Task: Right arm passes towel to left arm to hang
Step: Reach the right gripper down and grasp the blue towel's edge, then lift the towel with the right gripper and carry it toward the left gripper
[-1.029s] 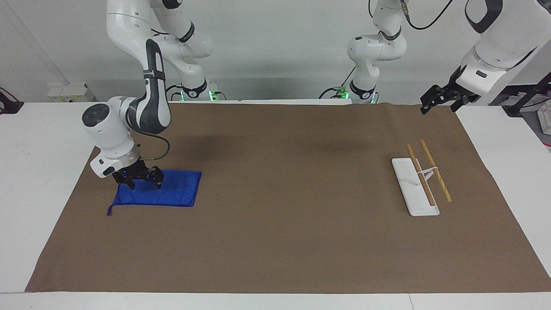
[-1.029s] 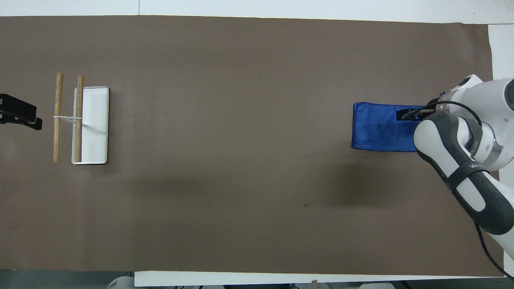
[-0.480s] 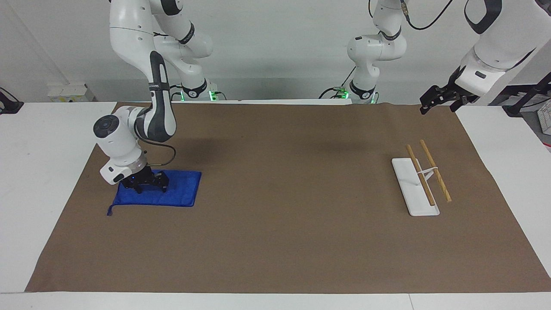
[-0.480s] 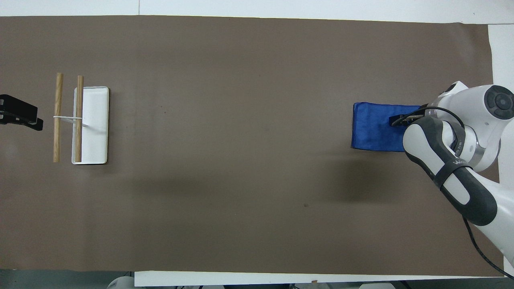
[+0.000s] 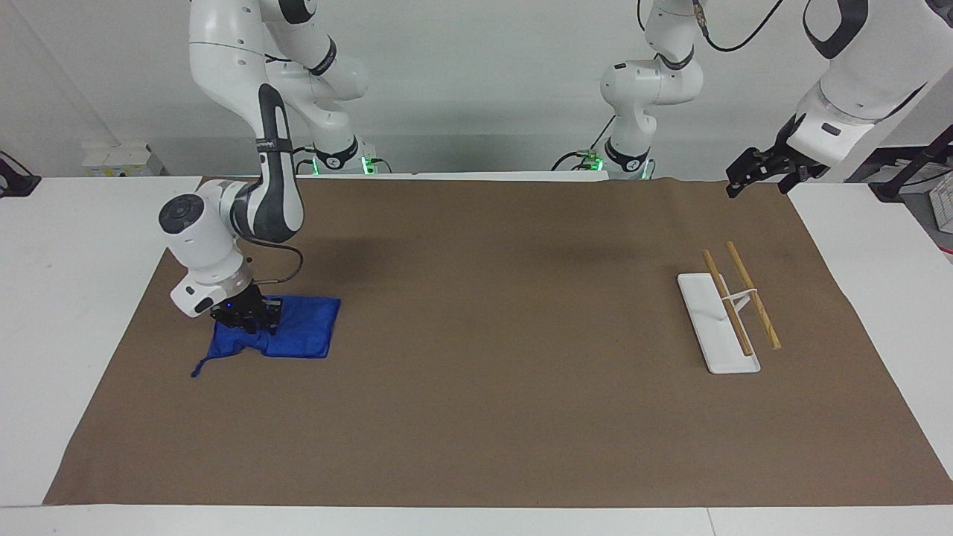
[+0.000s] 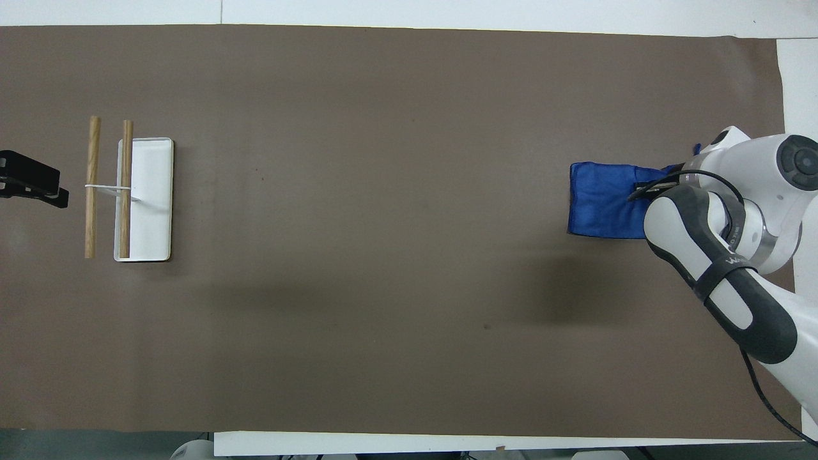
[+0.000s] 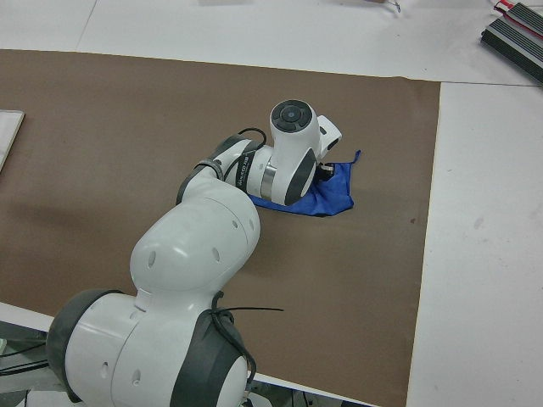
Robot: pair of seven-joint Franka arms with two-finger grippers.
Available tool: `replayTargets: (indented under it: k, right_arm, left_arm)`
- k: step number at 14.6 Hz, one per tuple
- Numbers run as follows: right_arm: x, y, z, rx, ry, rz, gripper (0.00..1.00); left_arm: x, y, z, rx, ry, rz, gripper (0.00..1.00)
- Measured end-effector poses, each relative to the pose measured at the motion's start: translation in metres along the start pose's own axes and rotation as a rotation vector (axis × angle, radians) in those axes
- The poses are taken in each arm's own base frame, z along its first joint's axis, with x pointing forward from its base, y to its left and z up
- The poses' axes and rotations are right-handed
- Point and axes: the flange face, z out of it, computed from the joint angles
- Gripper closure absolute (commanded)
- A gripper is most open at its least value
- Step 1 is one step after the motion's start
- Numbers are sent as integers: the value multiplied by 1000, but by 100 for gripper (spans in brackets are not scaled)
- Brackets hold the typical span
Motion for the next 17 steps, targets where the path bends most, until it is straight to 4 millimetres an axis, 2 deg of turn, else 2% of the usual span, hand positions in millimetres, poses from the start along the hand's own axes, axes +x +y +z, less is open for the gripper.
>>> replayTargets:
  k: [6, 9, 11, 13, 17]
  right_arm:
    - [-1, 2, -1, 13, -34, 36, 100]
    - [4, -17, -11, 46, -151, 179, 100]
    - [14, -47, -33, 53, -197, 308, 100]
    - [23, -86, -63, 50, -230, 441, 100]
    - [37, -173, -120, 45, -255, 685, 100]
  left_arm:
    - [0, 0, 0, 0, 0, 0, 0]
    - [0, 0, 0, 0, 0, -1, 0]
    - [0, -3, 0, -4, 0, -8, 0]
    - [0, -4, 0, -19, -2, -55, 0]
    - [0, 4, 0, -111, -26, -299, 0]
